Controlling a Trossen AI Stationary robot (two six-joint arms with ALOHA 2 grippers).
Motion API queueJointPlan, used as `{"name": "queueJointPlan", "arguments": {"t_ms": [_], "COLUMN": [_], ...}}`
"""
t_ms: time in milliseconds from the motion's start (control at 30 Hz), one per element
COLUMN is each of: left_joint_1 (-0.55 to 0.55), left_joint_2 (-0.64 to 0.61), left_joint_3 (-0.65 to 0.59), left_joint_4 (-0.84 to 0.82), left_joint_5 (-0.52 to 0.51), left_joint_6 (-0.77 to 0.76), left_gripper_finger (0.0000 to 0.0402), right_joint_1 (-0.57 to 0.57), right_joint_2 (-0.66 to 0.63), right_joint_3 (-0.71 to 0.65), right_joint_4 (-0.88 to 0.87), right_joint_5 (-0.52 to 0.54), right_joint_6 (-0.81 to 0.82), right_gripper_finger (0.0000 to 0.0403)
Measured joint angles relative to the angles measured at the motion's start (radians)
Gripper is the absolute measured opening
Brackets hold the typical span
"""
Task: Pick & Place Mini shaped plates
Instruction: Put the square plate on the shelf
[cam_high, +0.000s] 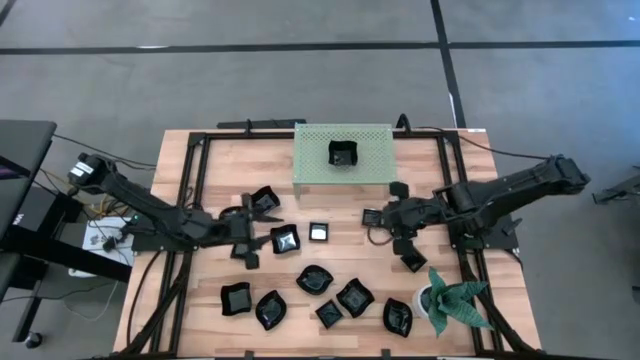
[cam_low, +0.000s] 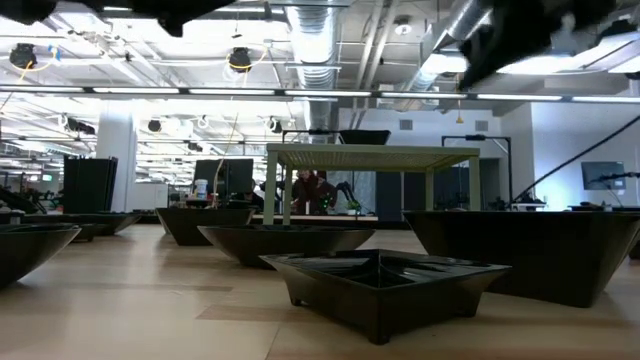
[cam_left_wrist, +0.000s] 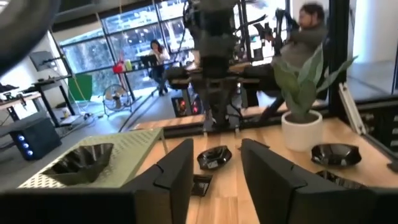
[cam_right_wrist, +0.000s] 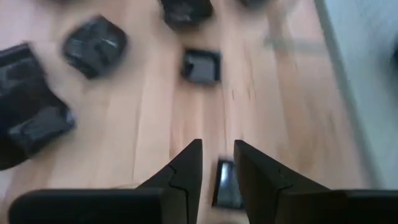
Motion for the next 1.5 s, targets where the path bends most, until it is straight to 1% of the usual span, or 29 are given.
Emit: {"name": "queueJointPlan", "arguments": {"t_ms": [100,200,267,333,400,500,567,667,833,1033,1167,1367,1500], "left_joint_1": [0.016,0.071,0.126,0.192,0.259,0.331,0.365,0.391,0.391,0.385,0.376,0.349,0.338], "left_joint_2": [0.086,0.161,0.203,0.240,0.287,0.363,0.418,0.509,0.627,0.715,0.738,0.738,0.742], "left_joint_3": [0.054,0.107,0.154,0.217,0.288,0.380,0.416,0.441,0.443,0.443,0.443,0.443,0.443], "left_joint_4": [-0.001,-0.055,-0.140,-0.285,-0.440,-0.613,-0.652,-0.652,-0.651,-0.640,-0.633,-0.616,-0.613], "left_joint_5": [0.003,0.036,0.092,0.197,0.318,0.422,0.470,0.538,0.545,0.545,0.545,0.545,0.545], "left_joint_6": [0.000,-0.005,-0.048,-0.130,-0.205,-0.256,-0.261,-0.262,-0.240,-0.240,-0.240,-0.240,-0.240], "left_gripper_finger": [0.0167,0.0184,0.0191,0.0196,0.0199,0.0200,0.0200,0.0200,0.0200,0.0200,0.0200,0.0200,0.0186], "right_joint_1": [-0.016,-0.019,-0.033,-0.043,-0.049,-0.051,-0.051,-0.051,-0.051,-0.051,-0.051,-0.051,-0.051], "right_joint_2": [-0.034,-0.066,-0.085,-0.110,-0.141,-0.177,-0.199,-0.220,-0.231,-0.230,-0.230,-0.230,-0.230], "right_joint_3": [-0.108,-0.184,-0.197,-0.198,-0.197,-0.197,-0.197,-0.197,-0.197,-0.197,-0.197,-0.197,-0.197], "right_joint_4": [-0.003,0.001,-0.007,-0.003,0.019,0.065,0.098,0.141,0.157,0.149,0.147,0.138,0.129], "right_joint_5": [-0.030,-0.034,-0.033,-0.031,-0.029,-0.029,-0.029,-0.029,-0.025,-0.025,-0.025,-0.025,-0.025], "right_joint_6": [0.147,0.215,0.258,0.302,0.281,0.171,0.104,0.048,0.045,0.043,0.043,0.043,0.043], "right_gripper_finger": [0.0087,0.0087,0.0087,0.0087,0.0087,0.0087,0.0087,0.0087,0.0087,0.0087,0.0087,0.0087,0.0087]}}
